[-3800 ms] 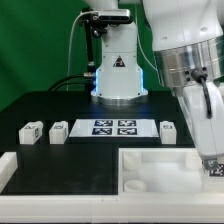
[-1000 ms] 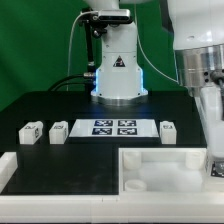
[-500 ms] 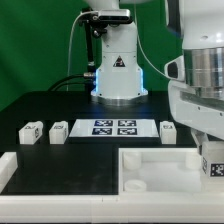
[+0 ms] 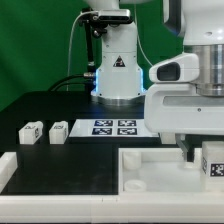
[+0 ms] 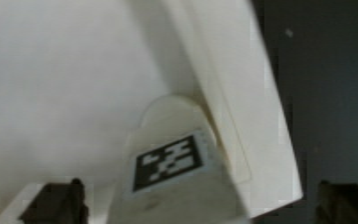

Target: Assemble one leg

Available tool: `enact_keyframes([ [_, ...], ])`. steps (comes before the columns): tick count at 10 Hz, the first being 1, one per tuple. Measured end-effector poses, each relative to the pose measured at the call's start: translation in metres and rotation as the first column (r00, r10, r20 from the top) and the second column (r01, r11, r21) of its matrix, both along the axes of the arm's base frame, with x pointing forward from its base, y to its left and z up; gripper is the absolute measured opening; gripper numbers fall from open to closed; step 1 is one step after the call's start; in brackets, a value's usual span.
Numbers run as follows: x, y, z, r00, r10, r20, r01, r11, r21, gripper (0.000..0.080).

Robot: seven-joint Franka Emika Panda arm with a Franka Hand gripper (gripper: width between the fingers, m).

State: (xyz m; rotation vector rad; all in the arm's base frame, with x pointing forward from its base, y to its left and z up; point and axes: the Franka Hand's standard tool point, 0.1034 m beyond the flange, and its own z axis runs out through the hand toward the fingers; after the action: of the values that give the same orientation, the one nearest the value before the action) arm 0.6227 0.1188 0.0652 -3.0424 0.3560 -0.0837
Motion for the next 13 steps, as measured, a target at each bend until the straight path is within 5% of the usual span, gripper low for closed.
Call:
enact_keyframes([
  [2,-0.0017,-0.0021,-0.0028,0.998,0.064,0.0,-0.064,0.998,-0.003,0.0649],
  [4,-0.0018,-0.0024,-0.003,0.999,0.043,-0.002,-0.043,0.999,-0.003,0.0418],
  [5,-0.0019,-0.0018,-0.0031,1.0,-0.03,-0.007,0.03,1.0,0.003,0.0418],
  [6,-0.0019,-0.0015,-0.0031,0.993,-0.121,-0.014,0.121,0.993,0.009,0.0289],
  [8,0.0021,-0.0028,-0.0021,0.926,-0.375,-0.048,0.376,0.926,0.033,0.0289],
  [13,0.0029,0.0001,-0.0041,0.328,-0.924,-0.197,0.944,0.325,0.051,0.029],
])
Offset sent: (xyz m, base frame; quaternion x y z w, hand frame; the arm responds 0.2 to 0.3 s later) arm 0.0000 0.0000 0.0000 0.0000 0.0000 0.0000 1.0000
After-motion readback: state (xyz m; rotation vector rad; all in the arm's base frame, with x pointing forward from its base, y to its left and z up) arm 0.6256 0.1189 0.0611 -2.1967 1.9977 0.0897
